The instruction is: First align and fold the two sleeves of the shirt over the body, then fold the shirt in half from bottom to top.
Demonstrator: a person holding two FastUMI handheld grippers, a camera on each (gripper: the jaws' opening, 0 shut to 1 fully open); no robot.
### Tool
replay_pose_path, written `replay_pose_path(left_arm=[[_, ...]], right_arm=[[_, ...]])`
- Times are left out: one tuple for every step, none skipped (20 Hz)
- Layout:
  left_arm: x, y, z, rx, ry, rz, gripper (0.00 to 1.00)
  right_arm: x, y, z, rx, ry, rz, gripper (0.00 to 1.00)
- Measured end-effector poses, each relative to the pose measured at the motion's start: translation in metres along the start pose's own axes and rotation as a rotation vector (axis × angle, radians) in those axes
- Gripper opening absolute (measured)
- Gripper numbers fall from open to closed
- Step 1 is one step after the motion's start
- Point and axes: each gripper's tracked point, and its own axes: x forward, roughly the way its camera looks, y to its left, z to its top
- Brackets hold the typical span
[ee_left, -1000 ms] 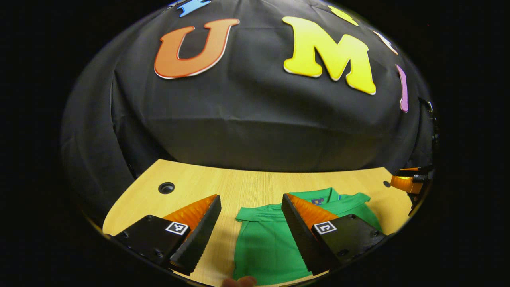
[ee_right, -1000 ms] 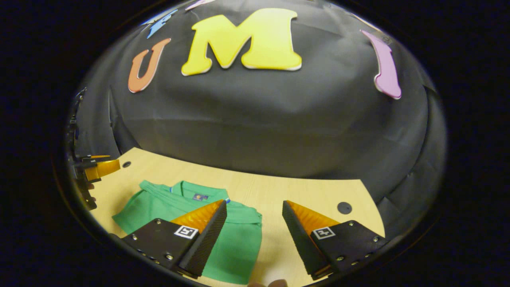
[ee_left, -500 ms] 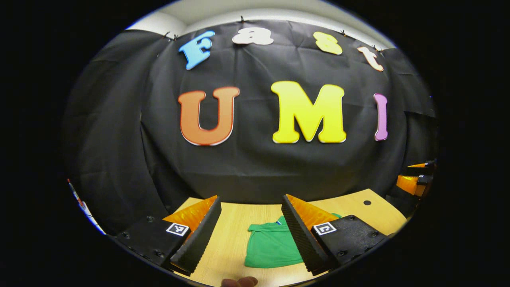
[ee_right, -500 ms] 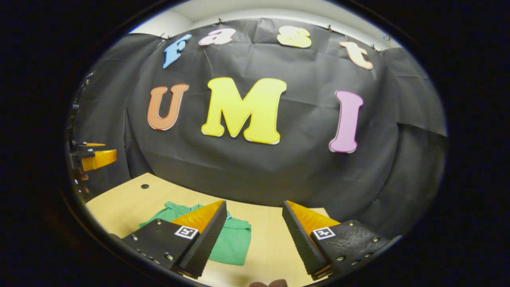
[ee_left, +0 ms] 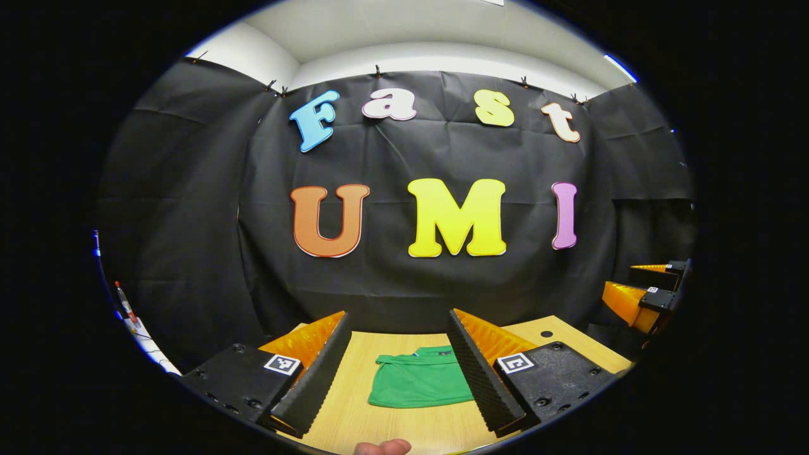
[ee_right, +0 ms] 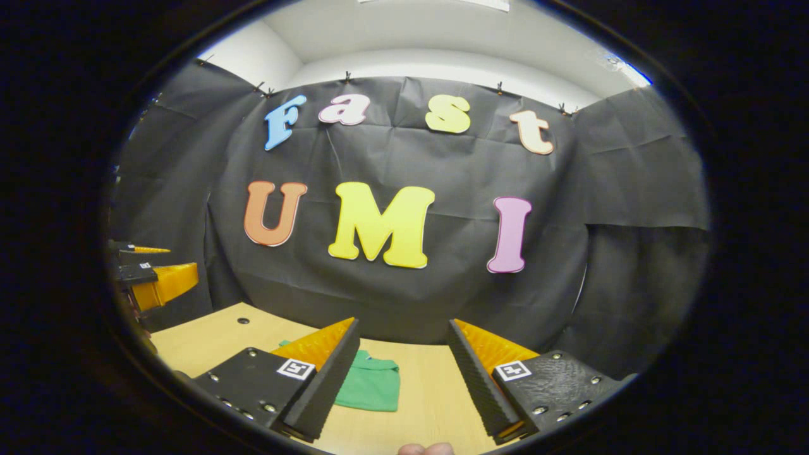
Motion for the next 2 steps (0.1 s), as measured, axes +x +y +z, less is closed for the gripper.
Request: replay_pose_path(left_arm=[[-0.0041,0.002,-0.0005,0.0,-0.002,0.006,0.97],[-0.0034,0.0013,0.0001,-0.013,-0.003,0.004,0.97]], right_arm=[[-0.004,0.0008,0.0002,0.0,-0.001,-0.001,0.88],[-0.0068,0.0021,0.0,0.007,0.003,-0.006,0.88]])
